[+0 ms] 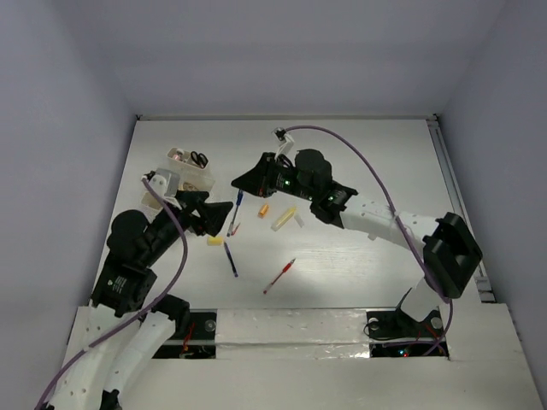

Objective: Sort the stationery into containers
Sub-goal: Close the pen cap on the pen, then place the pen in the storage box.

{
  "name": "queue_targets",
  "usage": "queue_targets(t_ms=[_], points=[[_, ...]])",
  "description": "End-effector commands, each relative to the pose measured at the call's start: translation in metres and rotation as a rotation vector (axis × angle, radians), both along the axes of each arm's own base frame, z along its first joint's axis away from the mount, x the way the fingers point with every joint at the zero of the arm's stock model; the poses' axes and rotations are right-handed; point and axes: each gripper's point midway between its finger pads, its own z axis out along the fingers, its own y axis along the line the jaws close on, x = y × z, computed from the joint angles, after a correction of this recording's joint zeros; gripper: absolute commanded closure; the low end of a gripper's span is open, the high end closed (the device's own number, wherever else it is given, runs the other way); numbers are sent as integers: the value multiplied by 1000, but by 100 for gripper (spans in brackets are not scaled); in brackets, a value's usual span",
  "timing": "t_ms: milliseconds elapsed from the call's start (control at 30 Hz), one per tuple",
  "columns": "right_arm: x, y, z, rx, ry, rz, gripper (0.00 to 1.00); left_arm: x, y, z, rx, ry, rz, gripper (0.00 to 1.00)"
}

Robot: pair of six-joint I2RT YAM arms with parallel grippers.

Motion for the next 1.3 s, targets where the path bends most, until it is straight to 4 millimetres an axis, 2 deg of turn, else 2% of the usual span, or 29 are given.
queue_targets(t_ms=[0,33,100,133,167,200,233,267,300,333,367,400,433,467,500,533,567,600,633,700,733,767,867,900,933,967,1100,1133,1267], points=[[21,2,31,59,-12,6,100,-1,12,19,-50,-74,68,27],[24,6,46,84,-33,6,100,-4,19,22,-56,-88,98,21],[33,15,44,77,-39,6,100,-8,27,27,-67,-99,137,8],[36,19,58,102,-65,7,100,-12,36,33,-79,-117,178,1],[38,24,60,107,-71,18,100,-16,41,43,-96,-142,196,1],[45,34,48,89,-61,28,100,-19,46,51,-113,-161,218,1],[49,40,47,89,-64,36,100,-23,55,64,-145,-190,259,1],[51,46,63,113,-87,58,100,-31,62,82,-174,-230,278,1],[55,61,47,93,-78,77,100,-35,67,94,-201,-261,296,1],[58,66,47,96,-91,86,100,-40,71,106,-229,-291,307,1],[56,77,64,117,-119,101,100,-44,73,116,-243,-315,306,1],[51,88,66,105,-149,117,100,-51,76,133,-269,-356,303,1],[58,104,45,66,-142,120,100,-52,76,141,-276,-371,303,1],[61,112,37,30,-133,109,100,-53,77,147,-277,-382,303,1],[63,119,63,54,-210,104,100,-58,77,158,-285,-404,295,1],[66,135,41,19,-205,114,100,-57,73,161,-279,-403,277,1],[73,139,33,-13,-199,95,100,-60,72,167,-280,-420,264,1],[72,145,58,17,-259,92,100,-60,71,170,-280,-427,255,1],[82,153,33,-34,-253,84,100,-59,68,170,-273,-430,240,1],[83,162,32,-43,-287,77,100,-58,66,171,-268,-440,234,1],[80,166,44,-27,-317,71,100,-58,66,170,-266,-443,233,1],[81,174,32,-44,-317,59,100,-56,65,168,-260,-445,234,1],[85,180,32,-31,-351,34,100,-49,63,159,-236,-446,237,1],[89,183,23,-38,-346,25,100,-46,61,155,-230,-441,231,1],[86,187,23,-30,-345,22,100,-44,60,153,-222,-440,229,1],[88,189,27,-9,-352,10,100,-42,58,150,-216,-435,222,1],[98,193,24,40,-323,-34,100,-35,53,140,-201,-422,214,1],[100,196,17,38,-316,-39,100,-34,54,140,-201,-426,216,1],[104,200,12,44,-324,-81,100,-31,53,135,-198,-426,217,1]])
